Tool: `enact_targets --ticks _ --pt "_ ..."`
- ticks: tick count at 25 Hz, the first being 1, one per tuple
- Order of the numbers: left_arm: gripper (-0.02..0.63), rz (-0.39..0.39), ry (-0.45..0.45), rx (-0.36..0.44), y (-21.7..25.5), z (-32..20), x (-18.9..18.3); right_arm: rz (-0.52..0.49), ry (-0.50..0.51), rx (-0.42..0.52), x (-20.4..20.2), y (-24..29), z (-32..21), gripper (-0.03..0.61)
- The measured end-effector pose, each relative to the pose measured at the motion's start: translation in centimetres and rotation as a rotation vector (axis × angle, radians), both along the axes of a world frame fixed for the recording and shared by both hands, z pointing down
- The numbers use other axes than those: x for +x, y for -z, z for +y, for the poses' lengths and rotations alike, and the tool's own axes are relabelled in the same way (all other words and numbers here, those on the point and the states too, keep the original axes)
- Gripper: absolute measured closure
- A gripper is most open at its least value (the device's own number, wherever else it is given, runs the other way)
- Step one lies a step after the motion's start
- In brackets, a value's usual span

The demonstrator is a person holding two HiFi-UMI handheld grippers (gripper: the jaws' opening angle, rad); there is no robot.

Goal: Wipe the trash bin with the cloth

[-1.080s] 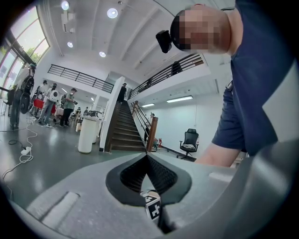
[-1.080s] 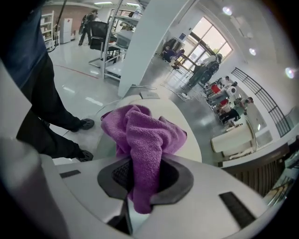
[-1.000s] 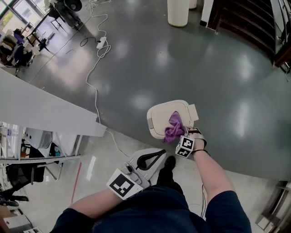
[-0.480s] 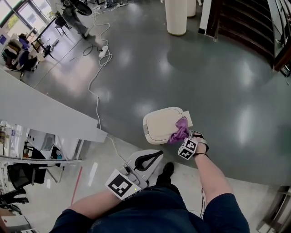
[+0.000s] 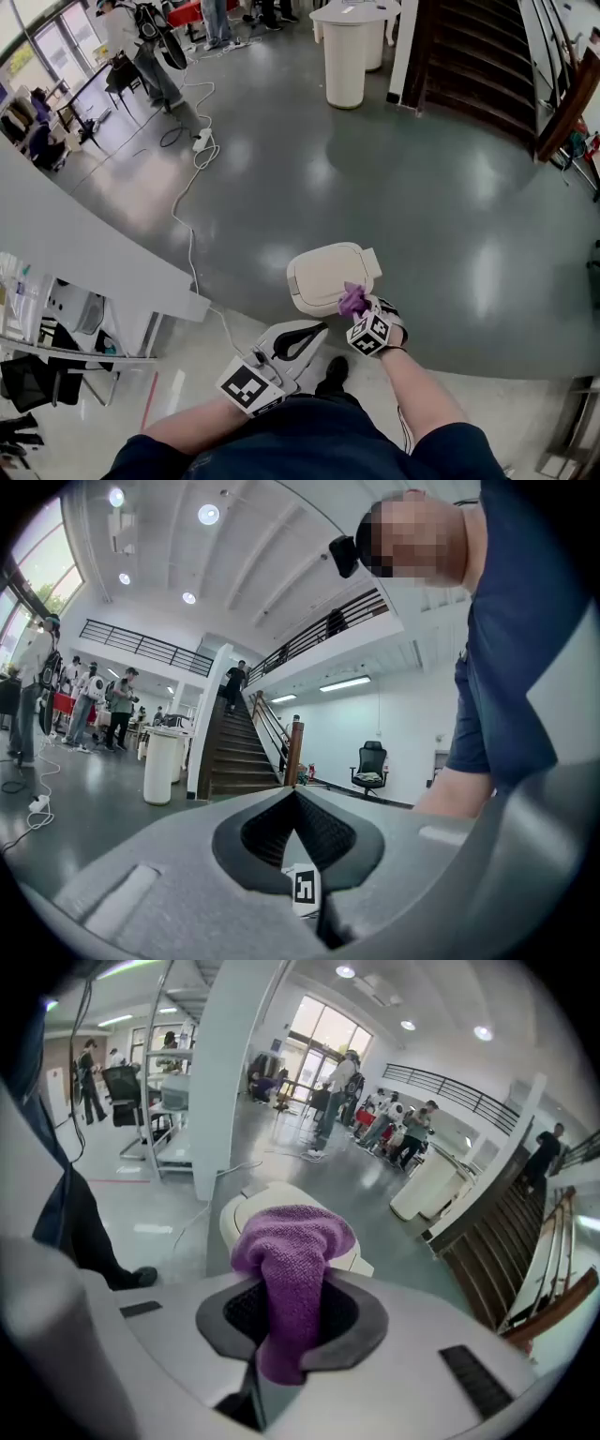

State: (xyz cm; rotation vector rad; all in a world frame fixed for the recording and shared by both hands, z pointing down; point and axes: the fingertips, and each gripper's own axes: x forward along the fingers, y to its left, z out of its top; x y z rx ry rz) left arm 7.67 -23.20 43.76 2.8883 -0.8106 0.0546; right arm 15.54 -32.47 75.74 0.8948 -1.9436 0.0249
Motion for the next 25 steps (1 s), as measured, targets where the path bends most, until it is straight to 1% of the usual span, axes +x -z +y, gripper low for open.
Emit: enact_targets --ticks 4,7,10,13,16,19,22,25 --pt "0.626 0.017 -0.045 -0.010 0.1 2.4 -3.3 -0.126 -0.116 0.025 -3.0 5.0 3.8 0.500" --pt "0.626 0.029 -0.085 -0.003 0.3 4.7 -6.1 -0.235 -0.202 0.050 -6.2 9.2 7.4 0.500" --pt "0.626 0.043 -0.130 0.009 0.8 6.9 -8.8 -0.330 -0.252 0.069 -10.0 13.0 11.1 0.500" --pt "0.626 0.059 -0.162 0.004 1.0 8.6 -11.2 -0.431 -0.298 0.083 -13.6 16.3 14.4 0.500" --pt "0.626 0.071 -0.183 -0.003 0.8 9.8 -13.1 -0.513 -0.323 0.106 -16.3 19.8 17.4 0.500" --pt "0.626 0.079 -0.192 -0.011 1.3 10.9 -14.2 -0.586 -0.327 0.130 -17.9 23.4 19.9 0.500" --pt "0.626 0.084 -0.191 0.001 2.6 12.2 -14.6 -0.659 -0.327 0.143 -18.2 26.8 22.1 0.500" --pt "0.626 0.093 -0.197 0.028 4.0 13.2 -13.8 -0.720 -0.322 0.170 -17.4 29.7 23.3 0.500"
